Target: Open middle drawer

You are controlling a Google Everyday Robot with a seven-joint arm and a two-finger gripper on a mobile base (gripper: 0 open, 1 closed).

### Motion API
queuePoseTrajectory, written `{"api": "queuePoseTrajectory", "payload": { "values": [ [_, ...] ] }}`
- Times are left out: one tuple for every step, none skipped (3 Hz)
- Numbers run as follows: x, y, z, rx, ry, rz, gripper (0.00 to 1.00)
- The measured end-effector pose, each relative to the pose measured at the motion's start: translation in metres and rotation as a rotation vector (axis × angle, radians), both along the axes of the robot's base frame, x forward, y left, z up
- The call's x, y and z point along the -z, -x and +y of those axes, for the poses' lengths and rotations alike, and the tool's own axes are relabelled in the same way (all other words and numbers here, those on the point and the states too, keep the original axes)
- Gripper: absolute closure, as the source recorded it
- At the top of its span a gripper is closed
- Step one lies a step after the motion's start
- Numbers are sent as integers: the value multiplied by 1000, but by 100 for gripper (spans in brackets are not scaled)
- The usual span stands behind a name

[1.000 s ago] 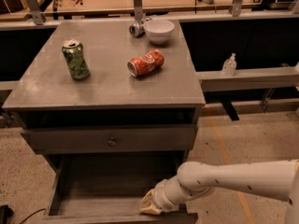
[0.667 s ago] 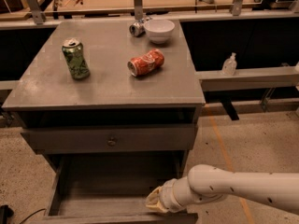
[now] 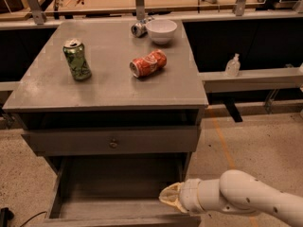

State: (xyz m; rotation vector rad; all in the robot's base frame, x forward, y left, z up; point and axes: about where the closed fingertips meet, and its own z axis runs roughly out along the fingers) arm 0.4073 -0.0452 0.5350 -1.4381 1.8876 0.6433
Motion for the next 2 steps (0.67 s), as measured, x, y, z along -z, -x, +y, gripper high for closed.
{"api": "queuePoseTrajectory", "payload": {
  "values": [
    [-69,6,-45,39,-55,-126,97],
    [-62,10,-55,71,-48,-114,75]
  ]
}}
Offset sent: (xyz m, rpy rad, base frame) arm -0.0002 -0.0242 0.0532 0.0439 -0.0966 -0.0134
